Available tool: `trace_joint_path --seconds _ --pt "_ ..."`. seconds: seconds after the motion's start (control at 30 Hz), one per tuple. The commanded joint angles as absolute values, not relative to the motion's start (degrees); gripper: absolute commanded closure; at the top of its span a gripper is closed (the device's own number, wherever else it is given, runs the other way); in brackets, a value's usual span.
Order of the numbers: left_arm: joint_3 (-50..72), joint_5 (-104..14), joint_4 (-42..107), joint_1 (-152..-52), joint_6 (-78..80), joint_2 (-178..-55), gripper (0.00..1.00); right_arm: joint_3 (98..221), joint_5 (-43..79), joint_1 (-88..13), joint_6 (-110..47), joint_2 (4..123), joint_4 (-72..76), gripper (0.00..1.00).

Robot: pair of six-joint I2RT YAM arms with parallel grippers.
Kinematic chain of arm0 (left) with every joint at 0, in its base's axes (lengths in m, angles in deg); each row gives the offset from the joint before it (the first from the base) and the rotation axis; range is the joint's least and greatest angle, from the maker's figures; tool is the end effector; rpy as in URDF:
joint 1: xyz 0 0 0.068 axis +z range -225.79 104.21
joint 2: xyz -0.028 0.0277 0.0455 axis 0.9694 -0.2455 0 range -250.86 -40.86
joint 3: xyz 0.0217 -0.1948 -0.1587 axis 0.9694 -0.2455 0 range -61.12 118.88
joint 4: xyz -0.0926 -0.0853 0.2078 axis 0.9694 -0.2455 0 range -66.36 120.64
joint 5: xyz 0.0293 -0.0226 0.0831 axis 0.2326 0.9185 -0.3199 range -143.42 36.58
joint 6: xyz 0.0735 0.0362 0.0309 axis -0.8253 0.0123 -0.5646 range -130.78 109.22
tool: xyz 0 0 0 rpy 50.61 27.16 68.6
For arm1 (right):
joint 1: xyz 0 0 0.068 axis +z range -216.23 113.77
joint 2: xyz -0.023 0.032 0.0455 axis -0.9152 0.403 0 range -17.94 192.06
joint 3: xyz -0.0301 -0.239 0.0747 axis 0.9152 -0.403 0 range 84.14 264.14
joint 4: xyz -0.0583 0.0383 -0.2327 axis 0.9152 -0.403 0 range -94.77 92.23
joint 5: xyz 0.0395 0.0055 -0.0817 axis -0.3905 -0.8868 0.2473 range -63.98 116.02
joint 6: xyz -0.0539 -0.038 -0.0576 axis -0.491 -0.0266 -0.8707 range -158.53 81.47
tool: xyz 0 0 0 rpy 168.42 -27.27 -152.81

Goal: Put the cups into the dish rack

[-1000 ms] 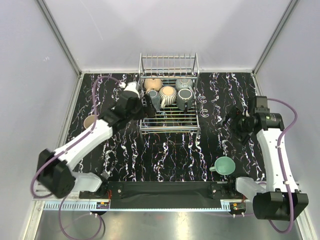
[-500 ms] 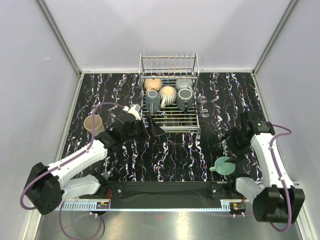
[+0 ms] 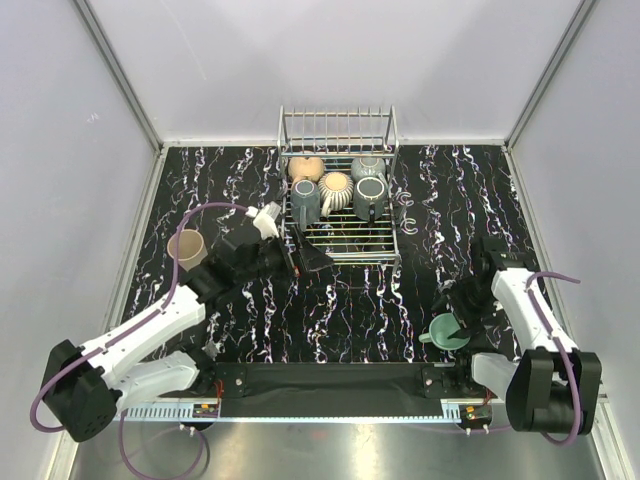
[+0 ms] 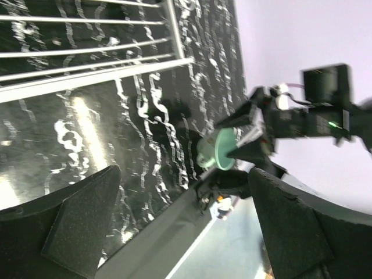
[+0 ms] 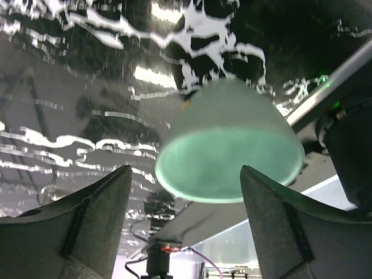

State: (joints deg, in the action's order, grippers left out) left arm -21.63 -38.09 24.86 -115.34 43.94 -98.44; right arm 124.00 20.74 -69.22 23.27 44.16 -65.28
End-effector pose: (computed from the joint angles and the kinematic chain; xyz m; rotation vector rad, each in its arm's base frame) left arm 0.1864 -0.1807 0.2452 -0.1000 2.2266 -1.2627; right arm 0.1384 -0.0001 0.1470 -1.6593 -2.6156 -0.1276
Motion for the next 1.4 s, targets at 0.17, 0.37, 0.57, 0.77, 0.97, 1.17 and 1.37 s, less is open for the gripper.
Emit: trace_joint_path --seconds 0.17,0.37,0.57,0.77,0.97,1.17,1.37 --pt "-18.5 -34.6 24.5 -115.6 41.5 -95.5 0.01 122.1 24.9 -68.9 25.2 47.6 -57.9 0.34" --pt "-17.3 -36.5 23.8 -115.7 39.0 -95.1 0.01 120.2 24.4 -68.9 24.6 49.1 -52.6 0.71" --pt "-15.2 -34.0 22.4 -115.9 37.7 -95.9 0.01 119.2 22.9 -68.9 20.7 47.0 -48.7 1.0" --pt "-16.5 -33.7 24.1 -117.4 39.6 -95.5 0.01 124.8 13.7 -68.9 15.0 38.1 -43.1 1.0" --pt "-10.6 -40.8 20.6 -122.7 36.7 -97.9 0.01 135.6 -2.5 -68.9 3.2 35.1 -36.6 1.0" --pt "-12.1 -42.5 33.2 -129.9 41.2 -100.2 0.16 136.5 -24.6 -68.8 8.8 31.9 -14.2 1.0" --pt "-12.5 -47.6 42.7 -137.4 41.7 -102.6 0.19 137.7 -32.9 -68.8 19.6 29.3 3.8 1.0"
